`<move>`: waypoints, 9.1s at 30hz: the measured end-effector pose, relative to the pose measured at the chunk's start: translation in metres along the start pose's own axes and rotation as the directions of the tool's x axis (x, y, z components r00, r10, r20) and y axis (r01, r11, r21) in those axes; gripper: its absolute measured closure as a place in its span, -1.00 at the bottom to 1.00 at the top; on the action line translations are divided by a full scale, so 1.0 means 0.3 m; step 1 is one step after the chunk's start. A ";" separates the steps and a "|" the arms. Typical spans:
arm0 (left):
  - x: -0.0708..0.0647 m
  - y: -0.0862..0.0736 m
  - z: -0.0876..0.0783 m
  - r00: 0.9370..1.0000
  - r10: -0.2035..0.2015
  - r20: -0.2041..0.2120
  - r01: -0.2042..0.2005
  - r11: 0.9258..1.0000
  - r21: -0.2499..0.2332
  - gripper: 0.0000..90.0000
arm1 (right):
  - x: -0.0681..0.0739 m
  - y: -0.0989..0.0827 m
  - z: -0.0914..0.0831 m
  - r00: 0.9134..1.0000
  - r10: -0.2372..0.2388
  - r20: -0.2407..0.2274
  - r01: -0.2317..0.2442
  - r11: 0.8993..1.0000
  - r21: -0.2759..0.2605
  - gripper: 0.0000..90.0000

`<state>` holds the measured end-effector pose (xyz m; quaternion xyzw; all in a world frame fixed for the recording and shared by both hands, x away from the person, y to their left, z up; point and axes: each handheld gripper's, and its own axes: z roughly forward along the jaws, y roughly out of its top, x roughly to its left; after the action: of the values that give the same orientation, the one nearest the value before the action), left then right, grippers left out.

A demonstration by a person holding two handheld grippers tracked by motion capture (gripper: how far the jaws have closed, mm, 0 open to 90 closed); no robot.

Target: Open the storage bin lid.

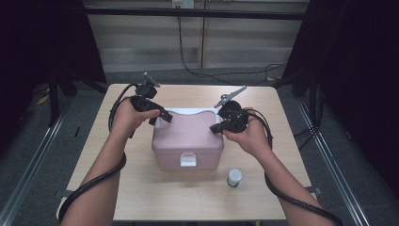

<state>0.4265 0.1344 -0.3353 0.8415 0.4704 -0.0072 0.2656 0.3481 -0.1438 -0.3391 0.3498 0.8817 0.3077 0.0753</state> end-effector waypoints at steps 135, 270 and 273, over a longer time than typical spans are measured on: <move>-0.024 0.068 -0.139 0.996 0.019 -0.089 -0.023 0.998 -0.051 0.51 | -0.100 -0.165 -0.088 1.000 0.021 0.001 -0.021 0.998 -0.065 1.00; -0.019 -0.098 -0.180 0.990 0.103 -0.092 -0.123 0.960 -0.250 -0.12 | -0.045 -0.127 -0.004 0.998 -0.009 -0.062 0.001 0.991 -0.131 1.00; -0.019 -0.088 -0.180 0.991 0.101 -0.093 -0.122 0.960 -0.251 -0.11 | -0.040 -0.131 0.003 0.998 -0.013 -0.067 0.004 0.992 -0.128 1.00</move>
<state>0.3893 0.1655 -0.2991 0.8248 0.4294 0.1019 0.3534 0.3349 -0.1736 -0.3643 0.3299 0.8638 0.3746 0.0689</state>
